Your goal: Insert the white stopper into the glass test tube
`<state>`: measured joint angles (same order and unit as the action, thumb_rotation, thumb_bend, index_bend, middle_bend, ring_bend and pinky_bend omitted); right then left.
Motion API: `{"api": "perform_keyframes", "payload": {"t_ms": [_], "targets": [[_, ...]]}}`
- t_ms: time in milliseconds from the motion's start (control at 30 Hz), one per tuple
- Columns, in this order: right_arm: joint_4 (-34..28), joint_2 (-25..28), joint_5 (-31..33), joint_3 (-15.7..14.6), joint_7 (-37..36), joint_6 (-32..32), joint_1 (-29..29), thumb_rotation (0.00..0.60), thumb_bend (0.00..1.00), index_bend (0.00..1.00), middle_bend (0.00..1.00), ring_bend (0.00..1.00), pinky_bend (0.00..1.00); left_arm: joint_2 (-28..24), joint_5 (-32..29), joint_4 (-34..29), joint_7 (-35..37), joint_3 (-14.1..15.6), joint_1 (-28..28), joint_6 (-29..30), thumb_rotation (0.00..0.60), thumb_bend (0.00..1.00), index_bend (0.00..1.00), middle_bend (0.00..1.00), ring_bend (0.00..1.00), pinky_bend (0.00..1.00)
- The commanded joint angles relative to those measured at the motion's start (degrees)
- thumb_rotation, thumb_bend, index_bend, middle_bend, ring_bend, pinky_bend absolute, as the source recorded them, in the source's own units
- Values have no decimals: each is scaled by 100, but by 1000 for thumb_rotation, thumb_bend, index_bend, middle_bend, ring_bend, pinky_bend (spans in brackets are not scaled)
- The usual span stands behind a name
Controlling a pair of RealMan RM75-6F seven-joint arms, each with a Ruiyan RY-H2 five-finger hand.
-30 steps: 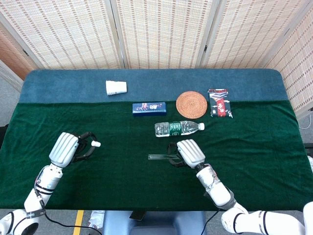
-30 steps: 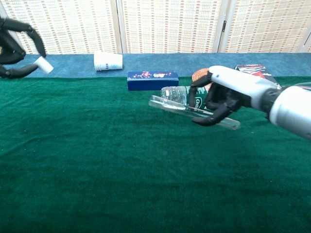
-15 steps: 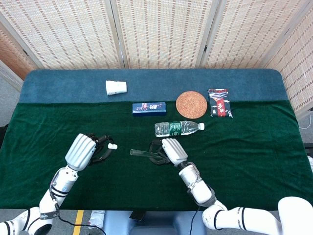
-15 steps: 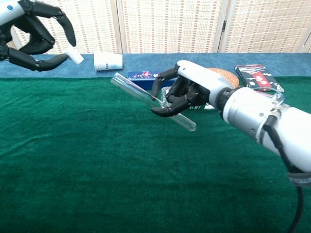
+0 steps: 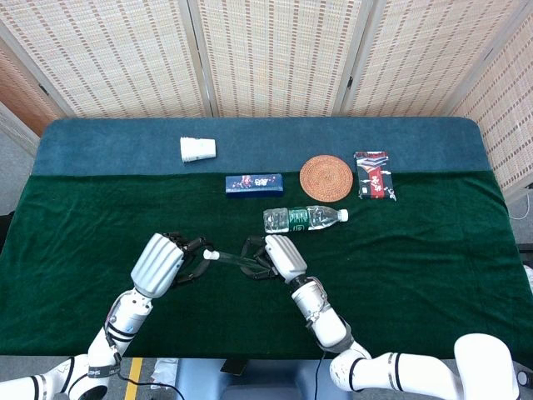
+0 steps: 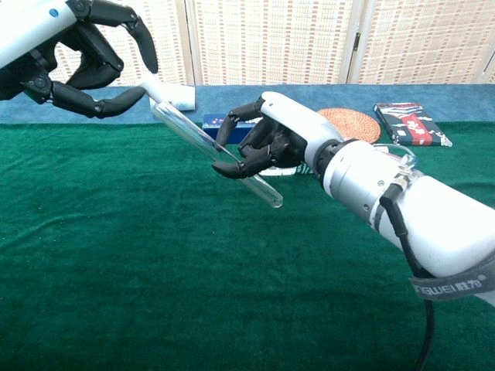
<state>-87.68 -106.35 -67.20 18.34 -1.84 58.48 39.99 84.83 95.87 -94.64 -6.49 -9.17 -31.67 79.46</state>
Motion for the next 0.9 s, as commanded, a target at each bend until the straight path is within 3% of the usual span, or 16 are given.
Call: {"api": "perform_keyframes", "payload": {"t_ms": [33,900], "targets": [[0,2,-14,-13,-41,14,-7,600,681,841,1000,1000,1000,20,-14,19,-13,-17,1,31,600,467,625,982,864,796],[61,-91,-170,-5,-255,249,-12,600,680,841,1000,1000,1000,11,-92,-58,270,-13,86,236,600,469,625,982,861,796]]}}
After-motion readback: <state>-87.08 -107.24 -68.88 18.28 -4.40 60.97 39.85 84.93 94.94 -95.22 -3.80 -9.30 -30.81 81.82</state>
